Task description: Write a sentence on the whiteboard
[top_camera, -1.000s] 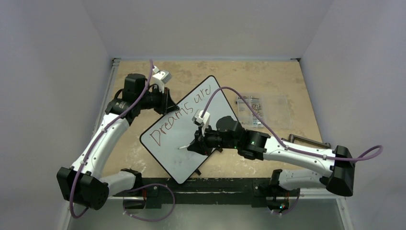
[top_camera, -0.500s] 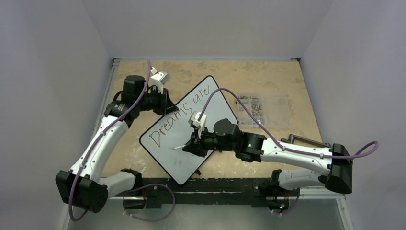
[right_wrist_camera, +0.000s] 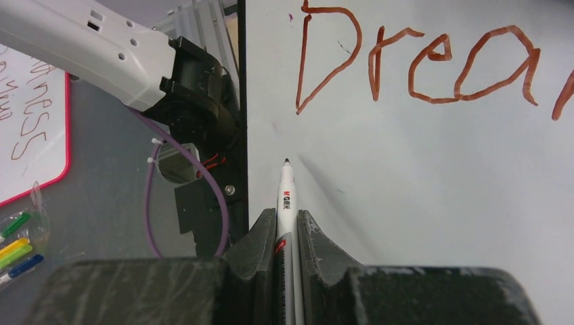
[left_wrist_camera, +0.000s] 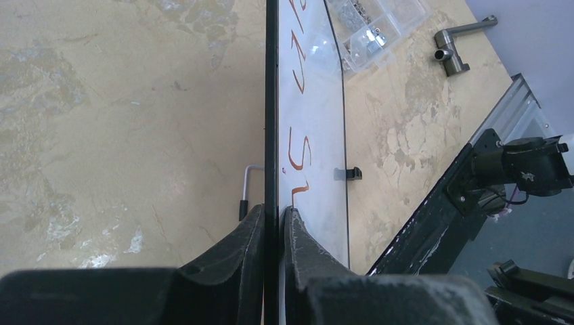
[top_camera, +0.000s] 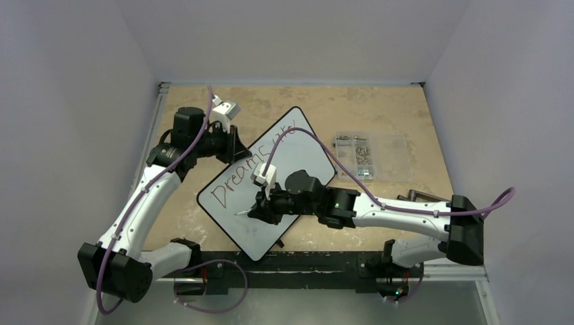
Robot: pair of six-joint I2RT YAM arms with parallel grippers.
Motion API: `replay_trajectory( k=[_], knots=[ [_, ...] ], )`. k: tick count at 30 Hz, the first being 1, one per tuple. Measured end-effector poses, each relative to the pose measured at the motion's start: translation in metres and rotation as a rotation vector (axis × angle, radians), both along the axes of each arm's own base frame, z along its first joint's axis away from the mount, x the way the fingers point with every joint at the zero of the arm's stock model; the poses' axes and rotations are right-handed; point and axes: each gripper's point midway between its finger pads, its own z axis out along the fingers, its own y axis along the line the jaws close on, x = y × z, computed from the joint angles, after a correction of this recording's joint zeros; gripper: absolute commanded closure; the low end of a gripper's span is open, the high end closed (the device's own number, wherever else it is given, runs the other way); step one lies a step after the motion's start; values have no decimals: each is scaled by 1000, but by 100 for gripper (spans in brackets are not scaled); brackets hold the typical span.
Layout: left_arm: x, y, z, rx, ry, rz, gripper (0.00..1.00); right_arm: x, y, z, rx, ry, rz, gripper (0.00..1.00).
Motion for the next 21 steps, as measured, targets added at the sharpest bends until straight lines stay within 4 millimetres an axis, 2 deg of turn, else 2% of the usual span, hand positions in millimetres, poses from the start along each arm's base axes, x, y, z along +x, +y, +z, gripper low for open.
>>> replay_trajectory(
  k=[12,21],
  knots=[
    [-3,3,3,4,-6,18,100,6,6,6,16,-31,-27,100],
    [-3,4,1,5,-4,21,100,7,8,2,7,-35,-34,100]
  ],
)
